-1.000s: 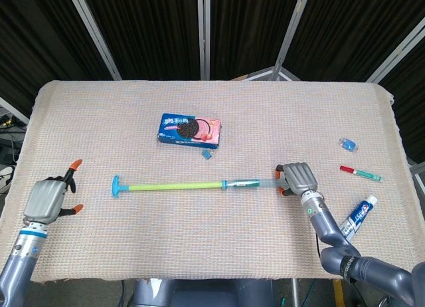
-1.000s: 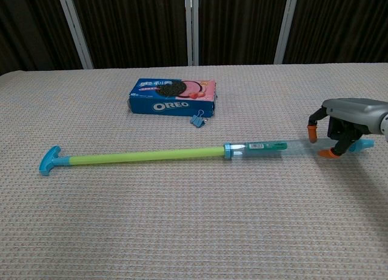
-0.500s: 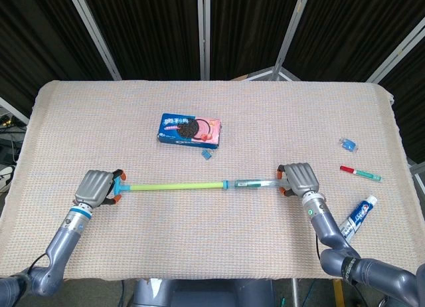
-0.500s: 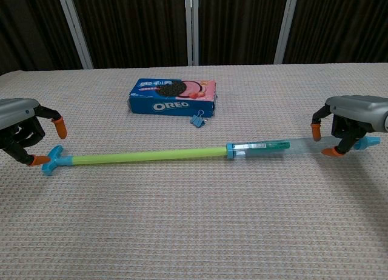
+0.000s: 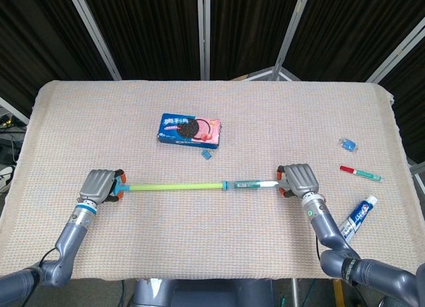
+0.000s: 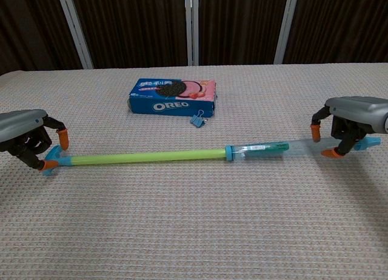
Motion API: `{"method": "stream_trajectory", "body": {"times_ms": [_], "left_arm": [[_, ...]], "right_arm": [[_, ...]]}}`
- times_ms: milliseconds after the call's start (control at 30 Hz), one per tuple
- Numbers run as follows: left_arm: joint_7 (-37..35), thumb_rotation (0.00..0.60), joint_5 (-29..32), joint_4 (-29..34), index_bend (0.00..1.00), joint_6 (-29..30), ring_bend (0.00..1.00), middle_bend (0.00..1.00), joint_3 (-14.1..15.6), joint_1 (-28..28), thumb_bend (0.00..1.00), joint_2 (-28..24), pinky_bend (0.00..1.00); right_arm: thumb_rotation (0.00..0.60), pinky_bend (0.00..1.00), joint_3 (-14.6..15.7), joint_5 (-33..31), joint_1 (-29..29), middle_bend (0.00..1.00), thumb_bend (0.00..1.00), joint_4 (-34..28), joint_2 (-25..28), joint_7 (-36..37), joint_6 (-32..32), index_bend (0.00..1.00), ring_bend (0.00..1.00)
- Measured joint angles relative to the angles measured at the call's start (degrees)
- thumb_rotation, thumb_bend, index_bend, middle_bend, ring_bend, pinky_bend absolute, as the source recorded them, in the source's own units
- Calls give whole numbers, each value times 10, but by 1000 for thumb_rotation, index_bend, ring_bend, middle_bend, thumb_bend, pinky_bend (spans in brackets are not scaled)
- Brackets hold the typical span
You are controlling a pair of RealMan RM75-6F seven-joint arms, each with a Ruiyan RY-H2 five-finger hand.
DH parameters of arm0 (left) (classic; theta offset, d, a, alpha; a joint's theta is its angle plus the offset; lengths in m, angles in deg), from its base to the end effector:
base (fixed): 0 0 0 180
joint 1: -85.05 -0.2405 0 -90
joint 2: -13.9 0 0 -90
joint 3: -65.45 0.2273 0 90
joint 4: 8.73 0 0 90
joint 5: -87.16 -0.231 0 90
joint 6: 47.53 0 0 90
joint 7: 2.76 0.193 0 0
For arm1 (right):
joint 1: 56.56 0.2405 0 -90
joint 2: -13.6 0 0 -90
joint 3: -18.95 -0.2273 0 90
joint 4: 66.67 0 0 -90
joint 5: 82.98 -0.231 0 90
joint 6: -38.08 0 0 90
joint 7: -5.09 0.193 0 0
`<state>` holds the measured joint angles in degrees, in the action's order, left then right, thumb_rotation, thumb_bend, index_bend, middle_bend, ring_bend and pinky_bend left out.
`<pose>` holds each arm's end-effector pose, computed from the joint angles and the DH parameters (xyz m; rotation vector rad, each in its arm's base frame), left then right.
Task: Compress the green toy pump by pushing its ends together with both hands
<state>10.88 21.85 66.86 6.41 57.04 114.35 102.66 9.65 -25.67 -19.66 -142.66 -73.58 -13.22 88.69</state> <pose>-0.2422 0.3500 -0.0447 -1.6799 -1.1106 -0.7224 -0.2183 -0.3842 -0.0388 1.7151 -1.0673 0.6862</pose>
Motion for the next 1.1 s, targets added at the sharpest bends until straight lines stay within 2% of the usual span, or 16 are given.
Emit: {"method": "stream_trajectory", "body": {"times_ms": [667, 833, 933, 1100], "left_arm": [[4, 600, 22, -27, 495, -16, 834, 854, 6, 18, 364, 24, 1000], [8, 600, 25, -30, 560, -14, 834, 854, 7, 20, 393, 28, 1000], [6, 600, 27, -30, 642, -12, 834, 854, 7, 20, 440, 29, 1000], [9, 600, 31, -26, 723, -9, 834, 854, 6, 21, 445, 29, 1000]], "right_arm": [[600, 1000, 1, 5, -2, 1000, 416, -2, 7, 11, 6, 611, 1000], [600, 1000, 1, 7, -2, 1000, 419, -3, 8, 14, 7, 611, 1000], [600, 1000, 1, 8, -3, 1000, 426, -3, 8, 15, 7, 611, 1000], [600, 1000, 3, 12, -3, 1000, 434, -9, 10, 15, 9, 613, 1000]]}}
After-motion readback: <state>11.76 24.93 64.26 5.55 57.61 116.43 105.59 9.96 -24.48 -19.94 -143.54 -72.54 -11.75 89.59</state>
